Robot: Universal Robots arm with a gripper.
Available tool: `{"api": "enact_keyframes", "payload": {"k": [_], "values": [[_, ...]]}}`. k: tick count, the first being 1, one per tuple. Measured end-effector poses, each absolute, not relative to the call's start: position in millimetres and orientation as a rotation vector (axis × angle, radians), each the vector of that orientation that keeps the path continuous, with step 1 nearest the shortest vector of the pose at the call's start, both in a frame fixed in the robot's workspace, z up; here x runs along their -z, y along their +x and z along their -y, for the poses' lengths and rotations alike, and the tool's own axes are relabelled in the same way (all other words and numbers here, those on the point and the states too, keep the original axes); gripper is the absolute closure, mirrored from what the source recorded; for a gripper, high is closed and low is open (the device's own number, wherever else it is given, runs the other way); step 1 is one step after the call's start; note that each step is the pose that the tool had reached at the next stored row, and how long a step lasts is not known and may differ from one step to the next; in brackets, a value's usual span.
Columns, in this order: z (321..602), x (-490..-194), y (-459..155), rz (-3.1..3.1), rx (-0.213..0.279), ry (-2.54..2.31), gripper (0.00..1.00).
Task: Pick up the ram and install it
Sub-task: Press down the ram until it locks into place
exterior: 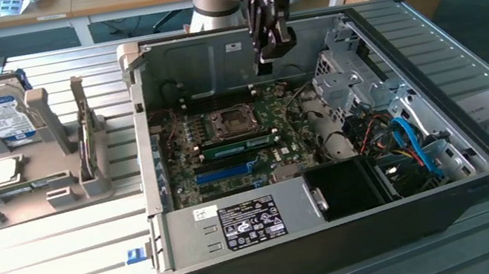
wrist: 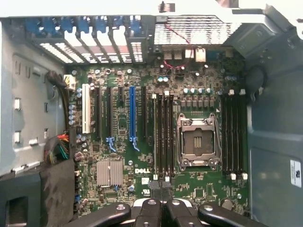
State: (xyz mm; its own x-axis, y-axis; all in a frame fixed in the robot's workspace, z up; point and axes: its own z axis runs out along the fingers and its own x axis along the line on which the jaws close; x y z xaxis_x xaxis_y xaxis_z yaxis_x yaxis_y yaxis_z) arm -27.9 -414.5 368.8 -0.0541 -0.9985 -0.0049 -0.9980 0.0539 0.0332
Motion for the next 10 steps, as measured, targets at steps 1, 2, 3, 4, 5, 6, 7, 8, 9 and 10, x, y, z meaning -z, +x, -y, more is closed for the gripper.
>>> {"api": "enact_keyframes", "payload": {"k": [1,2,3,4,5,6,7,8,9,10], "values": [[414.5,-368.8,-27.9,2.283,0.043,2.130,0.89],[414.5,-368.8,-27.9,2.299,0.043,2.113,0.89],[414.5,-368.8,-27.9,2.316,0.044,2.095,0.89],[414.5,-368.8,-27.9,2.334,0.044,2.075,0.89],[414.5,-368.8,-27.9,2.352,0.044,2.055,0.89],[414.5,-368.8,-27.9,2.369,0.044,2.035,0.89],[414.5,-368.8,-27.9,2.388,0.045,2.014,0.89],[414.5,-368.8,-27.9,2.406,0.045,1.992,0.89],[414.5,-368.8,-27.9,2.426,0.045,1.969,0.89],[414.5,-368.8,-27.9,2.444,0.045,1.947,0.89]]}}
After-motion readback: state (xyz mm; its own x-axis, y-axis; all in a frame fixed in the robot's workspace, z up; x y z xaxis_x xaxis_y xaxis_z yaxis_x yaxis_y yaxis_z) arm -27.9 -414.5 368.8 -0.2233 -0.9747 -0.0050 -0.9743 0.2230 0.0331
